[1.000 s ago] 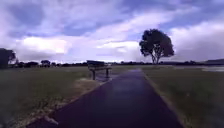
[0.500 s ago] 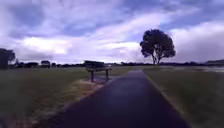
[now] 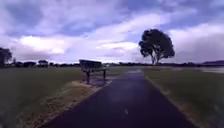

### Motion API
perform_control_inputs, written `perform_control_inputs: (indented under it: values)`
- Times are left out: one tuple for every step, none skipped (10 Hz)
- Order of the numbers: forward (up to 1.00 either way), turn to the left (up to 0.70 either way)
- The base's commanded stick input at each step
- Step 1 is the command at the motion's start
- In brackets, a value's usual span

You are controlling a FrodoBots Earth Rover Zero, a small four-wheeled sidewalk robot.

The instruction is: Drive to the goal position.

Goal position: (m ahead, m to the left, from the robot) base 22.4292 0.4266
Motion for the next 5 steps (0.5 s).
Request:
perform_control_inputs:
  values:
    - [0.70,-0.14]
    - [0.70,-0.14]
    - [0.70,-0.14]
    - [0.70,-0.14]
    - [0.70,-0.14]
